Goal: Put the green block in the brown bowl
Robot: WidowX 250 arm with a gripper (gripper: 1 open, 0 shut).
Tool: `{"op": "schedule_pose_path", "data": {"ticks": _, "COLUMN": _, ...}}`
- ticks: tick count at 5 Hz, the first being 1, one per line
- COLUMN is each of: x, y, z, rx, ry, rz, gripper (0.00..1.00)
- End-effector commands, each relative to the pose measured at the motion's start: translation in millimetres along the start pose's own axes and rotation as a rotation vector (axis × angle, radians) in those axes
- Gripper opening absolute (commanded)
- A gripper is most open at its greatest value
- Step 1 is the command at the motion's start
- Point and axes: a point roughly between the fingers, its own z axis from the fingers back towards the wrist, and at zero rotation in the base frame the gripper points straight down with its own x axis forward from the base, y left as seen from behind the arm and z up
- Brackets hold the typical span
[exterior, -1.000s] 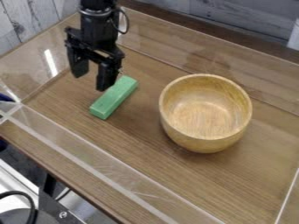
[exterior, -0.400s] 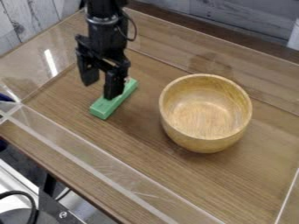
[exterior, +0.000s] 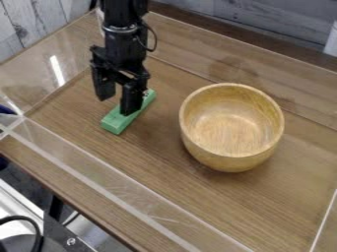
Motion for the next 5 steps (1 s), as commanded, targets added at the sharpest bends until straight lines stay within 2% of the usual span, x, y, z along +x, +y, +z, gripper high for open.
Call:
{"op": "schedule_pose_path", "data": {"ticks": 1, "x": 9.1, "y": 14.7, "z": 2.1, "rx": 0.004, "ry": -0.031, "rz": 0.018, "gripper": 1.00}}
{"op": "schedule_pose_path", "data": {"ticks": 2, "x": 11.1, "y": 20.4, "z": -7.2, "rx": -0.018, "ry": -0.021, "rz": 0.027, "gripper": 1.00}}
{"op": "schedule_pose_path", "data": {"ticks": 3, "x": 13.2, "y": 22.7, "z": -4.8, "rx": -0.020, "ry": -0.011, "rz": 0.018, "gripper": 0.00}}
{"op": "schedule_pose_path", "data": {"ticks": 4, "x": 15.4, "y": 24.6, "z": 6.8, "rx": -0.020, "ry": -0.009, "rz": 0.004, "gripper": 1.00}}
{"op": "schedule_pose_path", "data": {"ticks": 5, "x": 8.4, "y": 25.4, "z": 14.0, "rx": 0.003, "ry": -0.048, "rz": 0.009, "gripper": 0.00}}
